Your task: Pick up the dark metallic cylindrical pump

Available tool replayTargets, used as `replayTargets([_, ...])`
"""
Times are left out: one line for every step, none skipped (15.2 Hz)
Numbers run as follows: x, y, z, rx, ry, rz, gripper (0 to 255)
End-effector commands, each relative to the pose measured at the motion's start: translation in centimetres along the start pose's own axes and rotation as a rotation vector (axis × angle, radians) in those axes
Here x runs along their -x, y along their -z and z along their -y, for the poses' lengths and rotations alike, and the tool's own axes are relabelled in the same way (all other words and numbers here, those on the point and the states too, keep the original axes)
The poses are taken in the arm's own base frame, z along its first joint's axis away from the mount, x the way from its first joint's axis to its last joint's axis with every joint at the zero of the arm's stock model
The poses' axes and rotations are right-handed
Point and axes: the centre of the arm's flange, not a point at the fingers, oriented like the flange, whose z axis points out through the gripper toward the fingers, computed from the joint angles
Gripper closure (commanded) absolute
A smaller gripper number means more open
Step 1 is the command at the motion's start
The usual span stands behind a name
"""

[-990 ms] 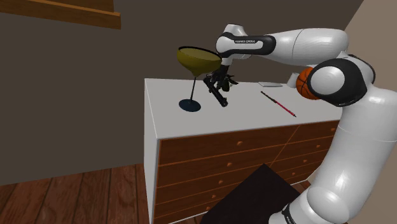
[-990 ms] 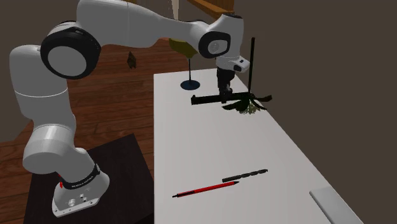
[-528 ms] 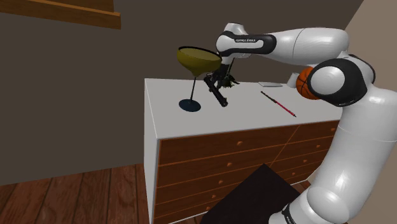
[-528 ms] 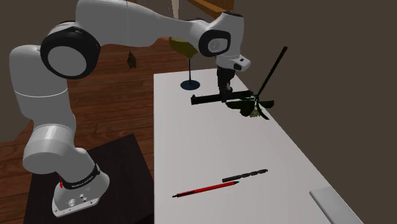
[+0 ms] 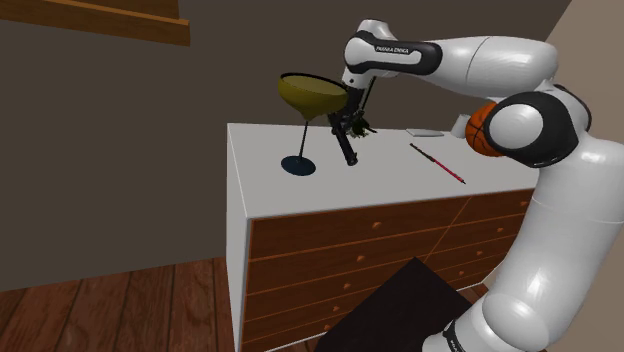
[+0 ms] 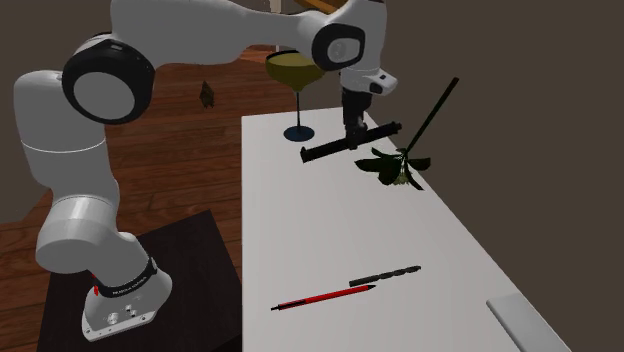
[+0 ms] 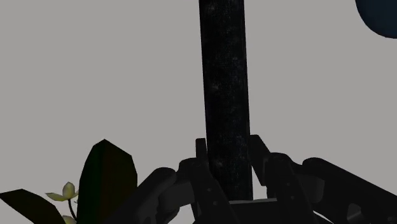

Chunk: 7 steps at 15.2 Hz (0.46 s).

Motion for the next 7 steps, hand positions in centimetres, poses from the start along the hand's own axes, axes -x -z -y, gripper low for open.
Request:
replayTargets([-0.1,1.1,0.1,0.0,0.0,0.0,255])
replayTargets([-0.1,1.6,0.2,0.0,0.0,0.0,255])
replayTargets([-0.1,2.2,0.2,0.0,0.0,0.0,255])
replayTargets([-0.1,2.7,0.2,0.0,0.0,0.0,255])
replayTargets([-0.1,3.2,0.2,0.0,0.0,0.0,255])
replayTargets([-0.1,3.3,0.2,0.0,0.0,0.0,255])
replayTargets([-0.1,3.3,0.2,0.0,0.0,0.0,255])
